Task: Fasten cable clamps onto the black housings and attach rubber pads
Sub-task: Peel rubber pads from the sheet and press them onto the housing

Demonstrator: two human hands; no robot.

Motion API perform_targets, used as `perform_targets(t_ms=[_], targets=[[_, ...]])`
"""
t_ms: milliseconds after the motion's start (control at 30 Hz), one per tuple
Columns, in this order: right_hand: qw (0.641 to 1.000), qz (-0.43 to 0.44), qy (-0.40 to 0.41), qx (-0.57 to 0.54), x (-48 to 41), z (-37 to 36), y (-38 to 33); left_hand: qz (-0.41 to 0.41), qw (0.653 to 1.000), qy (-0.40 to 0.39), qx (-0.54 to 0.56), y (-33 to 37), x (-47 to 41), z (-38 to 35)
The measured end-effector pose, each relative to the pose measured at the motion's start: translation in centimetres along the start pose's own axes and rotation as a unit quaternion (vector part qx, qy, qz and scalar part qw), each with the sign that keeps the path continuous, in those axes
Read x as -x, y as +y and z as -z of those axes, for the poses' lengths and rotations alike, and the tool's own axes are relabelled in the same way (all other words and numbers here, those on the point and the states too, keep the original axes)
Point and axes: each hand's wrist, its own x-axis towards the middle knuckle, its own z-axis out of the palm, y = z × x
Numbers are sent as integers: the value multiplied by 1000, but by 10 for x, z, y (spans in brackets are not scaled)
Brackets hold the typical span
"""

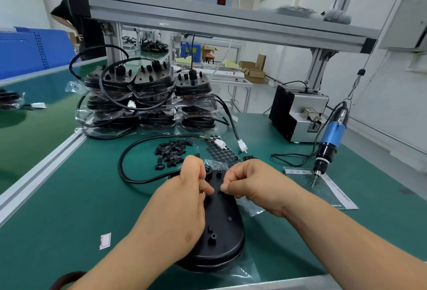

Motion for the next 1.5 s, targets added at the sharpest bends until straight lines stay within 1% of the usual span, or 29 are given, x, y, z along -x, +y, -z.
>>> perform_targets(t_ms=[200,533,733,933,1267,1333,1400,1433,1500], targets=[[1000,-3,8,30,0,0,-2,-7,1000,-14,2,0,-1,0],[999,-15,2,29,-1,0,-5,-6,1000,-4,6,-1,0,-1],[998,-22,3,52,-1,1,-7,-18,999,-47,-8,2,2,3],[996,-27,4,88,0,0,-10,-34,993,-85,-81,3,2,1],[992,-35,12,117,0,-1,-15,-39,989,-105,-100,6,0,4],[991,-39,24,122,-1,-1,-16,-42,987,-115,-103,8,0,5],[990,-49,41,124,-1,-1,-16,-46,989,-107,-94,7,1,4],[991,-54,43,119,-2,0,-16,-50,992,-89,-80,5,3,3],[992,-58,39,103,-2,0,-16,-32,996,-68,-57,3,5,4]])
